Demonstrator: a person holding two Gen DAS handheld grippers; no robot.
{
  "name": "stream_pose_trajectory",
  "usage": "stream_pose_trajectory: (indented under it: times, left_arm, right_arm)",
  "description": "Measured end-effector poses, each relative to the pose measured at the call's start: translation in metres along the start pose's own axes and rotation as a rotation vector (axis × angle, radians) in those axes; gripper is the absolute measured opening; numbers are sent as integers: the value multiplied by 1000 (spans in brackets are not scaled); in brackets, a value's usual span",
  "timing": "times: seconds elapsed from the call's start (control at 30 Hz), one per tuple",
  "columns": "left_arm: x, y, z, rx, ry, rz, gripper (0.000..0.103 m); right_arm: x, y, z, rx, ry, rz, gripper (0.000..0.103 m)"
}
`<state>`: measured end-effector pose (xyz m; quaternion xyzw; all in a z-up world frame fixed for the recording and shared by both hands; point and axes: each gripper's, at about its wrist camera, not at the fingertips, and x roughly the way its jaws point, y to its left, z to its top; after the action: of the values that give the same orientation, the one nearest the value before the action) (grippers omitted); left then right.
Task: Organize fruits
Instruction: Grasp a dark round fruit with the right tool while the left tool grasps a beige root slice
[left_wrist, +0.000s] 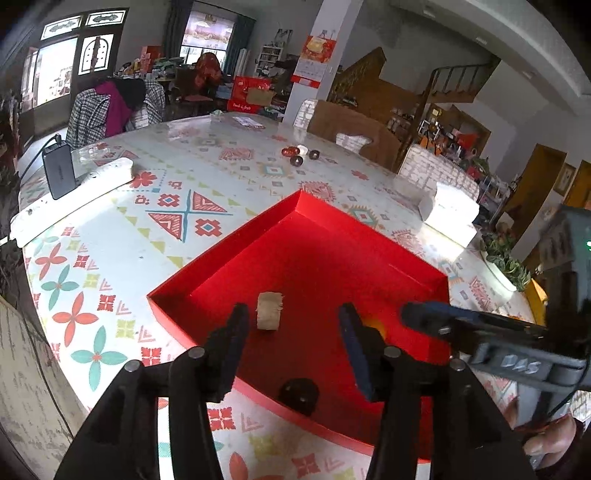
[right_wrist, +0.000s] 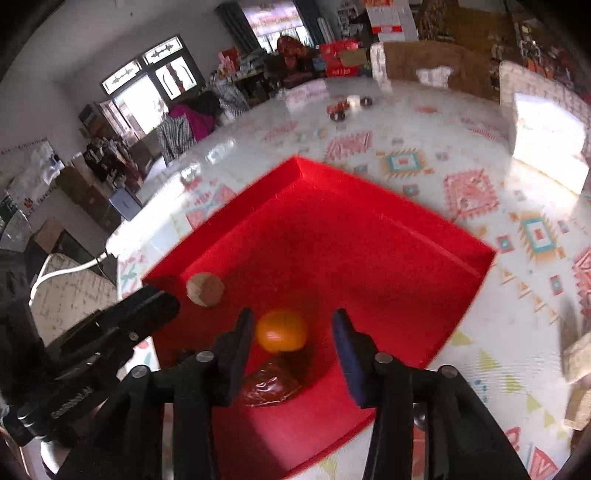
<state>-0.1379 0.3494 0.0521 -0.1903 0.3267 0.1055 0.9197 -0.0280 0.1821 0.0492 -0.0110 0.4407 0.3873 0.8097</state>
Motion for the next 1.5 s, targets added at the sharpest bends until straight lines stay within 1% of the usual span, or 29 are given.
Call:
stream_pose_trajectory:
  times: [0.13, 0.2, 0.27, 0.3, 0.37, 0.4, 0.5, 0.6, 0.7, 0.73, 0.77, 0.8, 0.83, 0.9, 0.93, 0.97, 1.03, 1.1, 1.2, 1.27, 1.33, 1.43, 1.5]
  left_arm:
    - [-11, -5, 0, 1, -17, -10, 51]
    - [-16, -9, -1, 5, -21, -20, 52]
    - [-18, -15, -2, 11, -23, -30, 56]
    - [-19, -19, -3, 14, -24, -37, 57]
    - [-19, -29, -7, 26, -18, -59, 57]
    - [-19, -34, -9, 33, -13, -69, 57]
    - [-19, -47, -14, 53, -2, -85, 57]
    - [-22, -55, -16, 70, 1, -85, 57]
    - [-27, -58, -18, 86, -4, -72, 57]
    - [-28, -59, -18, 90, -4, -69, 57]
    - [-28, -59, -18, 93, -3, -66, 57]
    - [-28, -61, -18, 97, -1, -64, 57]
    - [-27, -63, -17, 101, 2, -65, 57]
    - [-25, -69, -17, 113, 9, -76, 57]
    - [-25, -72, -17, 119, 13, -84, 57]
    - [-24, -76, -17, 125, 17, -94, 57]
    - [-21, -90, -18, 151, 35, -127, 57]
    - [-17, -106, -21, 186, 54, -155, 58]
    - [-10, -129, -26, 229, 82, -190, 58]
    - [-3, -149, -31, 264, 106, -217, 59]
    - [9, -169, -36, 299, 133, -239, 65]
    - [35, -202, -46, 344, 189, -266, 65]
    - [55, -221, -48, 358, 222, -274, 65]
  right_arm:
    - [-47, -11, -7, 13, -99, -47, 58]
    - [-68, -22, -14, 26, -144, -77, 68]
    - [-92, -41, -26, 57, -192, -125, 74]
    - [-99, -50, -31, 73, -197, -146, 74]
    - [-102, -63, -40, 104, -176, -169, 74]
    - [-99, -72, -47, 127, -147, -169, 74]
    - [-86, -80, -61, 144, -94, -144, 74]
    - [-62, -71, -62, 94, -54, -134, 74]
    - [-37, -59, -58, 22, -15, -159, 73]
    - [-30, -58, -57, 4, -5, -174, 71]
    - [-25, -58, -57, -4, 2, -182, 65]
    - [-19, -58, -56, -12, 13, -187, 56]
    - [-14, -57, -54, -21, 9, -194, 52]
    - [-12, -57, -54, -24, 11, -178, 36]
    - [-13, -57, -55, -17, 15, -161, 32]
    - [-14, -57, -56, -16, 12, -162, 29]
    - [-24, -59, -61, -6, -7, -178, 29]
    - [-39, -64, -66, 17, -32, -170, 29]
    - [-77, -82, -79, 78, -97, -162, 29]
    - [-107, -101, -90, 131, -152, -164, 29]
    - [-140, -127, -102, 190, -212, -195, 29]
    - [-168, -163, -115, 258, -258, -255, 29]
    - [-179, -185, -123, 318, -275, -251, 29]
